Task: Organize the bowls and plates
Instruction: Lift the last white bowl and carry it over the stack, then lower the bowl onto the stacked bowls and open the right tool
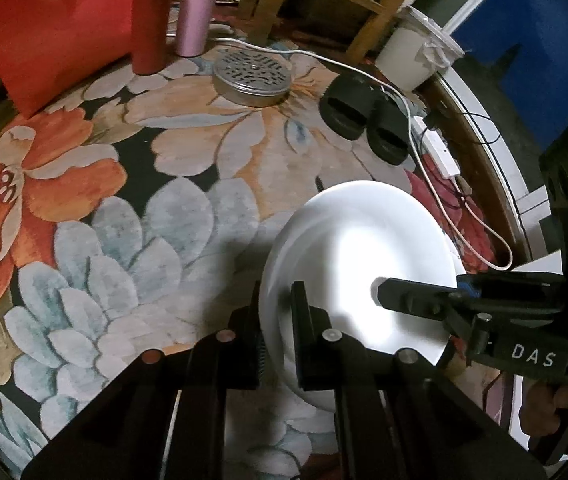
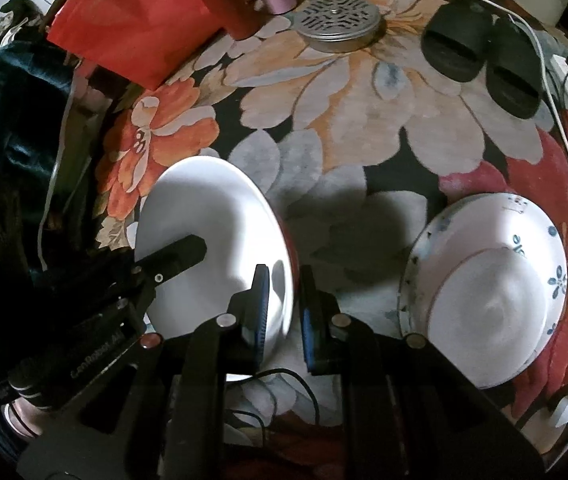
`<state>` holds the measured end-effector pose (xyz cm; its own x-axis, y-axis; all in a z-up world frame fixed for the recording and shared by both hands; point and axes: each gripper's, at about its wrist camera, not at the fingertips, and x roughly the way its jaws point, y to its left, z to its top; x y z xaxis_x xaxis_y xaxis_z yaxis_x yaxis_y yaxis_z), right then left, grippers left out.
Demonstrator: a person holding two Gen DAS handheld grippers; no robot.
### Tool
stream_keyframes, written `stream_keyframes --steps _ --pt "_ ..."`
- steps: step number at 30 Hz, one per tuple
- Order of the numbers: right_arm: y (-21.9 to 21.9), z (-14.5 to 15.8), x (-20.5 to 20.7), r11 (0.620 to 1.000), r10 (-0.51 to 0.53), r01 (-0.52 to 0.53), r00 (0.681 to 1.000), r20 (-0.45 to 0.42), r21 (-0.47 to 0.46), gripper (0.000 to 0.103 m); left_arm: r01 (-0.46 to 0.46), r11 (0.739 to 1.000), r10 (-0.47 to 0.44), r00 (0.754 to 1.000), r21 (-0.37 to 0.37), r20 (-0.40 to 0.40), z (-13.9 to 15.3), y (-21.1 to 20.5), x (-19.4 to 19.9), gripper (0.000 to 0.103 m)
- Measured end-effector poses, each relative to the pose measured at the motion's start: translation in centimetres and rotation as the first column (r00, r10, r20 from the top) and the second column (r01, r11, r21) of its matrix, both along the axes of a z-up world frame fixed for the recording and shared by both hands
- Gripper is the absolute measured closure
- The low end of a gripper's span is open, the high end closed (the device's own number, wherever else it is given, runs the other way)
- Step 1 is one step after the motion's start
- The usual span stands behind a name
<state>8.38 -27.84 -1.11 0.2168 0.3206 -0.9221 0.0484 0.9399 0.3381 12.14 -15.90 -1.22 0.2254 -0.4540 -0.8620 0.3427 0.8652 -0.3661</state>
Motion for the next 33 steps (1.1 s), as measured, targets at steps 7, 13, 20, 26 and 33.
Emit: stream_keyframes --steps 7,13,20,26,33 --pt "-2.1 -0.1 -0.5 0.999 -0.032 0.032 0.999 -0.005 -0.003 0.088 0.023 1.000 -0.023 1.000 -0.014 -0.005 -0.1 -2.2 0.0 0.094" --pt "-4.0 0.0 -1.0 0.998 -0.058 0.058 0.998 -0.008 -0.012 0.088 0.045 0.999 -0.045 0.999 -0.025 -0.003 0.0 -4.2 0.0 0.094" --pt "-6.1 0.2 -1.7 0.996 -0.092 0.092 0.996 -0.009 -0.023 0.088 0.076 0.996 -0.076 0.997 -0.038 0.000 0.0 -6.7 -0.1 0.094" --pt "-8.1 0.0 -2.3 0.992 -0.120 0.119 0.993 -0.018 -0.031 0.088 0.105 0.993 -0.106 0.994 -0.047 -0.005 -0.1 -9.1 -0.4 0.094" --pt "-10.5 -0.2 -3.3 0.987 -0.155 0.154 0.988 -0.026 -0.039 0.088 0.142 0.988 -0.143 0.990 -0.058 -0.008 -0.3 -11.8 -0.7 0.094"
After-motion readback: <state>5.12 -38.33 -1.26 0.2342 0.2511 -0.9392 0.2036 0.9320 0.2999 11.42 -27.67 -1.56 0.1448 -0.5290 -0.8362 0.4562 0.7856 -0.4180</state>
